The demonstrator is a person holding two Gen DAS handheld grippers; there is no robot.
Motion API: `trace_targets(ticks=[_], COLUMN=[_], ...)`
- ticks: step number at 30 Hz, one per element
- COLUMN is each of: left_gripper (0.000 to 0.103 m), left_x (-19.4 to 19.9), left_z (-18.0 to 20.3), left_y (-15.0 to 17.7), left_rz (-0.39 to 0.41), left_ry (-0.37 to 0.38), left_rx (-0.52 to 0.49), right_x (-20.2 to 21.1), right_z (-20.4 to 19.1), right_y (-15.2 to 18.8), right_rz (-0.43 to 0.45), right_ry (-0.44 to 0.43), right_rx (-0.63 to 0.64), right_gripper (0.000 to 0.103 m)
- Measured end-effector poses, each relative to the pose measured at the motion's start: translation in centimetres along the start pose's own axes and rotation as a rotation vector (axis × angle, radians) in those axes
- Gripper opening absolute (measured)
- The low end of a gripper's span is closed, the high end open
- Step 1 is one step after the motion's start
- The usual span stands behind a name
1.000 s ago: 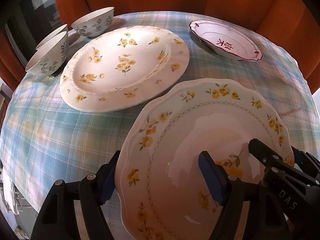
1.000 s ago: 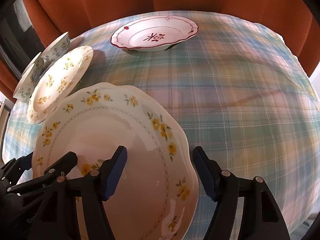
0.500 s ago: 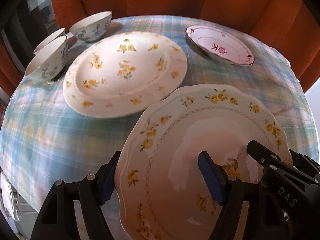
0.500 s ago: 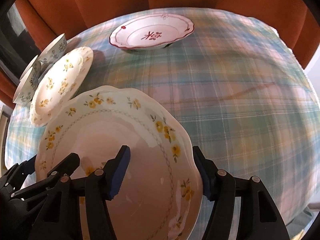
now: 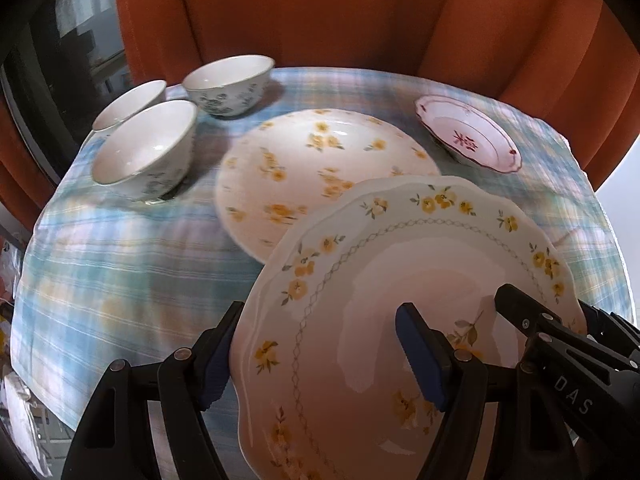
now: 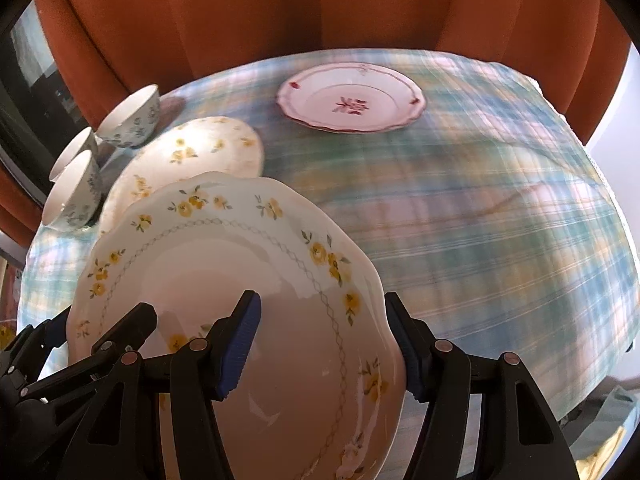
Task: Organize plates and bowls
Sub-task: 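Carry the scalloped plate with the right gripper toward the white bowls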
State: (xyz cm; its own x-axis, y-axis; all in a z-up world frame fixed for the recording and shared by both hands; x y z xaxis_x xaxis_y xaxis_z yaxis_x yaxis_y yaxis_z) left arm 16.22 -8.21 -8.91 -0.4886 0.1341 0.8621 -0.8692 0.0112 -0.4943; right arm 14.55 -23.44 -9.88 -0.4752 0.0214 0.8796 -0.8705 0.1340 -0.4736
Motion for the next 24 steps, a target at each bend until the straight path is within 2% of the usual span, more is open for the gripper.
trace_targets(ticks=[12, 24], left_gripper=[0.075, 0.075], left_x=[0.9, 0.9], left_z=[-9.2, -18.0], left_y=[0.0, 0.8], left_rz=[0.011, 0.006], left_ry=[0.002, -0.038], left_rx=[0.006, 0.025], right_x=[0.1, -1.3], right_z=[-9.1, -18.0], right_y=[1.4, 2.7], right_rz=[0.003, -0.005], right_ry=[0.001, -0.033], right_rx=[-0.004, 0.008], right_gripper=[0.066, 0.066])
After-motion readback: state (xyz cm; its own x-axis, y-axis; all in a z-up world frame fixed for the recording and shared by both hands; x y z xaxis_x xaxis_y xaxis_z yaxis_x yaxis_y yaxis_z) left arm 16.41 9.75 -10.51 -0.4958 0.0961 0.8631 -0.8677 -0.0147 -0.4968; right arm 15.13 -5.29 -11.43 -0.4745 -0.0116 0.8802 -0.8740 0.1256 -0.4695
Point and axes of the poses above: each gripper's, at about its wrist camera, not at the fingertips, and x roughly against the way its jaws point, z to its right, y to its underside, the point moved 4 cm from there along -x, roughly the way its jaws point, and after that the axes turned 3 degrees about y, right-handed, at the moved point
